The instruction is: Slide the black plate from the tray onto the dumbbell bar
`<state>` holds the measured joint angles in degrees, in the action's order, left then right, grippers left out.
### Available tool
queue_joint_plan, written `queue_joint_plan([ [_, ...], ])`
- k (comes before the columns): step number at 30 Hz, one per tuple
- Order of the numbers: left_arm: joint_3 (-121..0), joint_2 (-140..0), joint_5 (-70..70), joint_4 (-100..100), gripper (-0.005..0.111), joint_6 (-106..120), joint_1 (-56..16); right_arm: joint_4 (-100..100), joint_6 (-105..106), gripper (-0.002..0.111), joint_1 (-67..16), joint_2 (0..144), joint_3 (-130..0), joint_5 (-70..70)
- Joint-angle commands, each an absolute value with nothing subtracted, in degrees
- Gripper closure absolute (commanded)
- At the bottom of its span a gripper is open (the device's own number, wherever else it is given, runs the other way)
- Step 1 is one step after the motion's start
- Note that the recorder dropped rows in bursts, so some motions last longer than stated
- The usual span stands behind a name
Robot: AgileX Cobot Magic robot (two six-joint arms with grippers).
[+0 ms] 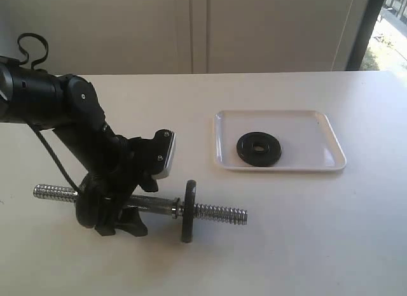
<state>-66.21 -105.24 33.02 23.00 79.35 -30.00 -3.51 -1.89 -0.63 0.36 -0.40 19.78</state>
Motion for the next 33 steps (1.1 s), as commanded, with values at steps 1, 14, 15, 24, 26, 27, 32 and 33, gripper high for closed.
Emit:
queue_joint_plan([
  [1,-65.66,-105.76,32.47,24.64,0.025,79.51,-30.38,-3.04,-1.31,0.108,-0.65,0.0,0.0,19.69],
  [14,-65.66,-107.35,30.78,26.69,0.036,79.89,-30.38,-3.04,-1.31,0.108,-0.65,0.0,0.0,19.69],
  [15,-65.66,-107.35,30.67,26.69,0.038,79.89,-30.38,-3.04,-1.31,0.108,-0.65,0.0,0.0,19.69],
  [24,-65.66,-107.35,30.67,26.93,0.065,79.7,-30.38,-3.04,-1.31,0.108,-0.65,0.0,0.0,19.69],
  [26,-65.66,-107.35,30.67,26.93,0.071,79.7,-30.38,-3.04,-1.31,0.108,-0.65,0.0,0.0,19.69],
  [27,-65.66,-107.35,30.67,26.93,0.075,79.7,-30.38,-3.04,-1.31,0.108,-0.65,0.0,0.0,19.69],
  [32,-65.66,-107.35,30.8,26.93,0.09,79.48,-30.38,-3.04,-1.31,0.108,-0.65,0.0,0.0,19.69],
  [33,-65.66,-107.35,30.91,26.93,0.093,79.47,-30.38,-3.04,-1.31,0.108,-0.65,0.0,0.0,19.69],
])
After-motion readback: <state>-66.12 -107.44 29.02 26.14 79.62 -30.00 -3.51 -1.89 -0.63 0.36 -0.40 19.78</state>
